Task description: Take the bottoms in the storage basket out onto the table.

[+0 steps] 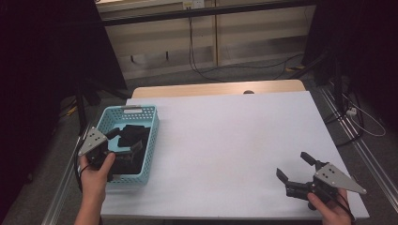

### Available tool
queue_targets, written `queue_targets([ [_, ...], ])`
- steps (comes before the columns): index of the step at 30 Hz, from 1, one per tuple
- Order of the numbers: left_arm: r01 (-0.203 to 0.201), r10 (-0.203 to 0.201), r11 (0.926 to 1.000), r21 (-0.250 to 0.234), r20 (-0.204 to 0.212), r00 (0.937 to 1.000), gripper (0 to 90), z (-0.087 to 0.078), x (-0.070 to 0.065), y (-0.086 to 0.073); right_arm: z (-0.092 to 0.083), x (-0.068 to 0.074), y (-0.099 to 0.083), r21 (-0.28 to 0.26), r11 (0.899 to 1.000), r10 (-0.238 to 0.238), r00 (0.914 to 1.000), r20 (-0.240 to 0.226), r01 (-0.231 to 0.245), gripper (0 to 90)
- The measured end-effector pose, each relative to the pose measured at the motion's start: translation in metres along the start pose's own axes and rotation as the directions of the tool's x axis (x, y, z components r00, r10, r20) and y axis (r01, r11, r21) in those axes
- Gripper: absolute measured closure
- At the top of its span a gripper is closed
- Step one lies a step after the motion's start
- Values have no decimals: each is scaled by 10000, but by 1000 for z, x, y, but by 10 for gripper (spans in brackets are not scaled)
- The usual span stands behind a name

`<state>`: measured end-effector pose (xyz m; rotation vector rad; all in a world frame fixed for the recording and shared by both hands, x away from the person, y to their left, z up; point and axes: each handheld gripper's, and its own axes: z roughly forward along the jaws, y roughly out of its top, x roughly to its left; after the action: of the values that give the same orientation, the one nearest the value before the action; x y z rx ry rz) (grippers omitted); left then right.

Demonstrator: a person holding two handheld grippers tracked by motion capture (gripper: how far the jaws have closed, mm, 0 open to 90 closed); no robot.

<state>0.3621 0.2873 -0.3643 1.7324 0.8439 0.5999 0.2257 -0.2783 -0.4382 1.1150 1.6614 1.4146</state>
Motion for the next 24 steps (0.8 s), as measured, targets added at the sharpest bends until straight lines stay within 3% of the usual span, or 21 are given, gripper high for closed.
queue_targets([
  [8,-313,317,9968,732,-43,9995,14,6,16,0,0,0,0,47,10000,50,10000,-39,-50,11],
  [12,-587,586,9917,1145,45,9983,16,8,24,1,0,0,-1,48,10000,40,10000,-60,-40,12],
  [14,-905,891,9864,1373,166,9959,18,9,28,0,1,0,-1,49,10000,36,10000,-77,-35,12],
  [16,-999,938,9801,1714,429,9947,21,11,32,-1,1,0,-1,56,10000,33,10000,-84,-33,12],
  [19,-1272,1193,9688,2127,497,9916,26,13,36,-2,1,0,-1,92,10000,29,9999,-113,-28,14],
  [22,-1276,1183,9669,2209,551,9915,26,14,39,-4,0,1,-1,92,10000,-10,9999,-150,12,14],
  [24,-1558,1413,9542,2554,744,9872,27,16,43,-6,0,1,-1,91,10000,-19,9999,-145,20,14],
])
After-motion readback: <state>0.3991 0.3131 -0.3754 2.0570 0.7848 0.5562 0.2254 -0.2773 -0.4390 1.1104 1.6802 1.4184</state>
